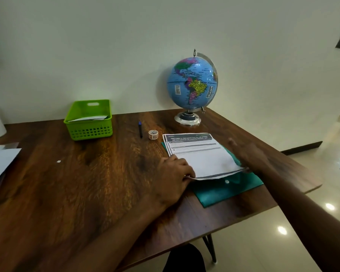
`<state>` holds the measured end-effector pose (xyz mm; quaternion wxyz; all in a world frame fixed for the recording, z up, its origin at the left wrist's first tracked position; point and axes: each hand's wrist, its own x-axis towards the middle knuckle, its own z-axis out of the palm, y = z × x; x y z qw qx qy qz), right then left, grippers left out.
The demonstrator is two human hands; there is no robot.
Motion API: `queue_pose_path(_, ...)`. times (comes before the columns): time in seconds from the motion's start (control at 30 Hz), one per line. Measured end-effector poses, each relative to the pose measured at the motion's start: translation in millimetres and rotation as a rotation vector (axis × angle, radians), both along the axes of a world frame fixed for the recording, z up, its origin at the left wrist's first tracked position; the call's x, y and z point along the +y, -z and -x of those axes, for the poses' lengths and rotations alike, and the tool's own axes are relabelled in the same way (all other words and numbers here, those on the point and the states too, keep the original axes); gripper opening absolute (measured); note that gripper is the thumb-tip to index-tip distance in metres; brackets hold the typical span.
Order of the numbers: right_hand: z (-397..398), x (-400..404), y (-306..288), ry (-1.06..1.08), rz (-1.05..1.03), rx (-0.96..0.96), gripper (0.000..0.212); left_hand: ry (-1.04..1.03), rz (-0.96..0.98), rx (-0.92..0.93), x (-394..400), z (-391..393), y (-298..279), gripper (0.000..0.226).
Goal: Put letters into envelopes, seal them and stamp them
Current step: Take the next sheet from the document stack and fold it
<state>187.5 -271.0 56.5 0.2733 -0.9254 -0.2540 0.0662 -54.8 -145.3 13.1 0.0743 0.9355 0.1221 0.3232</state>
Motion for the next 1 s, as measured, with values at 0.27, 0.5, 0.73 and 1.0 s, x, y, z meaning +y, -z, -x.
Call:
queue_pose_path(0.27,-12,2,9,0.122,0.04,0.197,0.07,0.072,0.05,0.103,-2,9,9,0.029)
queue_pose_path(0.5,-22,4,1,0.217,-0.208,0.495,0.038,0.104,0.319,0.122,4,10,17,0.072)
queue_pose_path(0.73,-16,-3,-23,0.119,-0.531,1.102,0.018,-0.261,1.06,-0.422,25,4,-3,0.053)
queue_pose_path(1.0,25,9,-12,-0.063,-0.358,1.018,0.037,-0.031,1.868,-0.228,59,17,-27,0.063)
